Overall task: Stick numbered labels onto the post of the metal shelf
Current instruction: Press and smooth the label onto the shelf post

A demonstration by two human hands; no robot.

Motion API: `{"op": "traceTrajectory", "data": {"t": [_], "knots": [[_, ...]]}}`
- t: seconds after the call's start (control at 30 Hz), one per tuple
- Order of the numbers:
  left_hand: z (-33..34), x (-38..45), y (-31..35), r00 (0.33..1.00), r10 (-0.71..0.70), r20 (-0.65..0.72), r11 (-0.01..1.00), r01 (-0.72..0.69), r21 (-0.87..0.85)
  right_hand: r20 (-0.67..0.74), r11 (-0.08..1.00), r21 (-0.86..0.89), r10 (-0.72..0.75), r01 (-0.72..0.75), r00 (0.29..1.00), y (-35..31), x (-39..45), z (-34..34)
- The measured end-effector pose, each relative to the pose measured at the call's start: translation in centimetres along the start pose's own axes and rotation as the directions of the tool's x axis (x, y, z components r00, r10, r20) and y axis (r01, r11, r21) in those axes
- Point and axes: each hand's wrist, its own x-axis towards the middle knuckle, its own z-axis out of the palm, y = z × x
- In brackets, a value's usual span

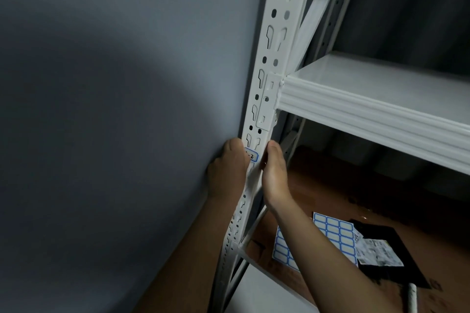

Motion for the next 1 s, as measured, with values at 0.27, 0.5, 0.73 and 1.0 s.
{"op": "traceTrajectory", "data": {"t": [0.27, 0.5, 0.73, 1.0], "knots": [[0.1, -1.4, -0.7, 0.999, -0.042, 0.018, 0.971, 0.045, -0.233, -0.011, 1.000, -0.007, 0.011, -0.011, 1.000, 0.6, 0.4, -0.1], [0.9, -1.7, -0.9, 0.993, -0.112, -0.026, 0.943, 0.098, -0.318, 0.003, 1.000, 0.025, -0.009, 0.009, 1.000, 0.9, 0.3, -0.1], [0.8, -1.8, -0.6, 0.994, -0.097, -0.041, 0.940, 0.078, -0.333, 0.028, 0.999, 0.040, -0.026, 0.025, 0.999, 0.6, 0.1, -0.2], [1.2, -1.5, -0.6, 0.998, -0.064, -0.020, 0.961, 0.056, -0.272, -0.003, 0.998, 0.056, -0.004, 0.004, 1.000, 0.3, -0.3, 0.4]]}}
